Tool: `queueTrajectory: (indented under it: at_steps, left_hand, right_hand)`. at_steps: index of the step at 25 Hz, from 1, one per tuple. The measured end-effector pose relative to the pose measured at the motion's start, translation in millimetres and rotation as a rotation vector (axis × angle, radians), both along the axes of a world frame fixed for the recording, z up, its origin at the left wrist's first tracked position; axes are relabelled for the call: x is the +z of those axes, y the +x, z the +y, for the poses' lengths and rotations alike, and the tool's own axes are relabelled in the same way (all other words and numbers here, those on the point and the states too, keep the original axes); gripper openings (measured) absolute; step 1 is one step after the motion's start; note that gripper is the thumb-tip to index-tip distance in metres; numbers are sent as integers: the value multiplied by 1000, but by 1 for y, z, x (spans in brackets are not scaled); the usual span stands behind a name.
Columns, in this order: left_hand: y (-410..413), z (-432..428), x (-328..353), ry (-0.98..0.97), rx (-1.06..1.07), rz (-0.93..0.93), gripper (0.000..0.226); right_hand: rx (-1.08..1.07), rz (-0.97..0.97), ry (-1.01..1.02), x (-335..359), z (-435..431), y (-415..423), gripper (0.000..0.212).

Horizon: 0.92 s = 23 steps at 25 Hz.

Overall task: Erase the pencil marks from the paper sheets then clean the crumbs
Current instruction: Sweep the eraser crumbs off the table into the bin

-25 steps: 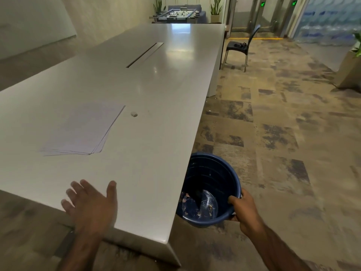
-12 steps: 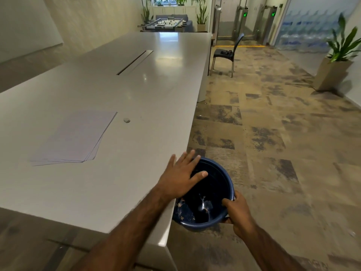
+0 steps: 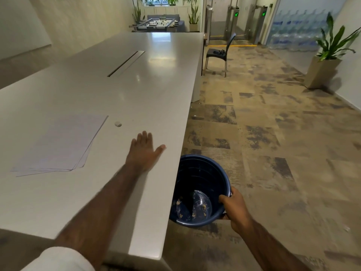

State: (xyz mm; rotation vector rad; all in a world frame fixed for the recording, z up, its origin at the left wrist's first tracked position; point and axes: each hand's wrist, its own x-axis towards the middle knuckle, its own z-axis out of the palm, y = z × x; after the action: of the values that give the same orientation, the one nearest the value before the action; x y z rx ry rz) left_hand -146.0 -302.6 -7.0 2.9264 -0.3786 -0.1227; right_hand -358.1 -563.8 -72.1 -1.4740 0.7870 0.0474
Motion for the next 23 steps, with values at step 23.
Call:
queueTrajectory:
  at_steps: [23]
  left_hand:
    - [-242,-96,-19,-471,40,242,44]
  right_hand:
    - [-152,12,35,-8,-32,14,35]
